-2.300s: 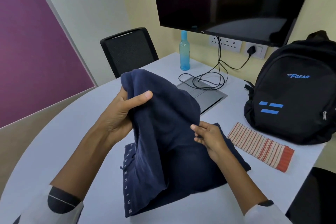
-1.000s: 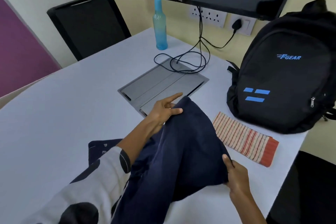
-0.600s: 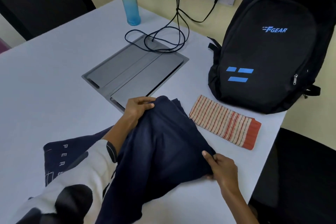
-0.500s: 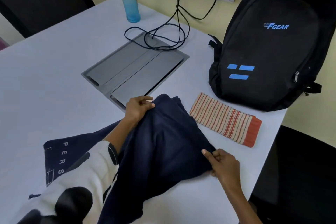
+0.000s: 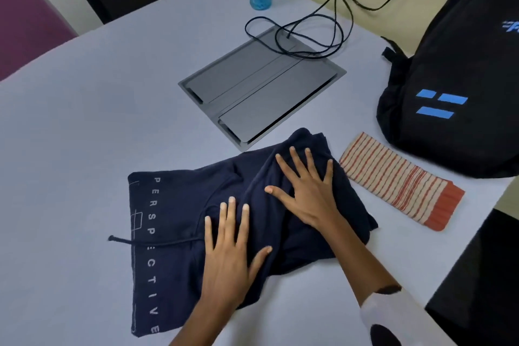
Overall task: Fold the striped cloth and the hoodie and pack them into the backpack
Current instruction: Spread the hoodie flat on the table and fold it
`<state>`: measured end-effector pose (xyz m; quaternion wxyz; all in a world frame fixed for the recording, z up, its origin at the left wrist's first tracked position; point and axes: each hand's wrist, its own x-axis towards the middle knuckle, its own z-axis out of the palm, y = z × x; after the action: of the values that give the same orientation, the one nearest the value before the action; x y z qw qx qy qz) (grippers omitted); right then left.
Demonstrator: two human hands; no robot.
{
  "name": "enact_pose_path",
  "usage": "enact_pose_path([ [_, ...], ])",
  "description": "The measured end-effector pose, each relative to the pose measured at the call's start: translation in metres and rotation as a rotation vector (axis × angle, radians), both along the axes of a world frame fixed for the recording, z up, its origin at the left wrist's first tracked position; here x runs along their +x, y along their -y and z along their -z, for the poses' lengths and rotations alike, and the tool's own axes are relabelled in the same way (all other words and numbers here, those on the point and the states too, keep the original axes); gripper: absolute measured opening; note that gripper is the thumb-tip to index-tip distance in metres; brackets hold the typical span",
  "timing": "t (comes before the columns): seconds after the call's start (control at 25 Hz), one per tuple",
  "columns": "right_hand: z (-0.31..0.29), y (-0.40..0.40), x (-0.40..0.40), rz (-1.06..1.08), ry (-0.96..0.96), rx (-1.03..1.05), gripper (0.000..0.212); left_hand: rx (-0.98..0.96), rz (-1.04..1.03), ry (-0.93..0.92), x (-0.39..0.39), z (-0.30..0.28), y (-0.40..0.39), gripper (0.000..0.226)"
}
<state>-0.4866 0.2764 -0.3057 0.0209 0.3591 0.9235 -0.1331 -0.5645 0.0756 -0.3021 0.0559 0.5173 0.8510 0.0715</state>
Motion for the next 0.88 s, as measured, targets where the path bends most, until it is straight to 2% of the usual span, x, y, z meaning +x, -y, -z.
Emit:
enact_pose_path([
  [0.16, 0.008, -0.012, -0.012, 0.053, 0.124, 0.038, 0.093, -0.106, 0.004, -0.042, -0.005, 0.013, -0.003, 0.074],
  [0.4, 0.005, -0.023, -0.033, 0.114, 0.222, -0.053, 0.095, -0.135, 0.156, -0.098, -0.027, 0.021, 0.012, 0.077],
  [0.52, 0.004, -0.024, -0.036, 0.1, 0.234, -0.074, 0.094, -0.114, 0.211, -0.111, -0.031, 0.011, 0.018, 0.072],
  [0.6, 0.003, -0.022, -0.032, 0.103, 0.192, -0.056, 0.092, -0.023, 0.159, -0.139, -0.039, -0.004, 0.029, 0.062],
  [0.72, 0.0, -0.001, -0.02, 0.123, -0.049, 0.053, 0.09, 0.136, -0.079, -0.13, -0.071, -0.022, 0.054, 0.055],
  [0.8, -0.004, 0.03, -0.012, 0.031, -0.191, 0.134, 0.091, 0.089, -0.202, -0.035, -0.1, -0.023, 0.067, 0.063],
  [0.88, -0.006, 0.069, -0.004, -0.171, -0.23, 0.192, 0.095, 0.005, -0.255, 0.109, -0.121, -0.013, 0.074, 0.073],
])
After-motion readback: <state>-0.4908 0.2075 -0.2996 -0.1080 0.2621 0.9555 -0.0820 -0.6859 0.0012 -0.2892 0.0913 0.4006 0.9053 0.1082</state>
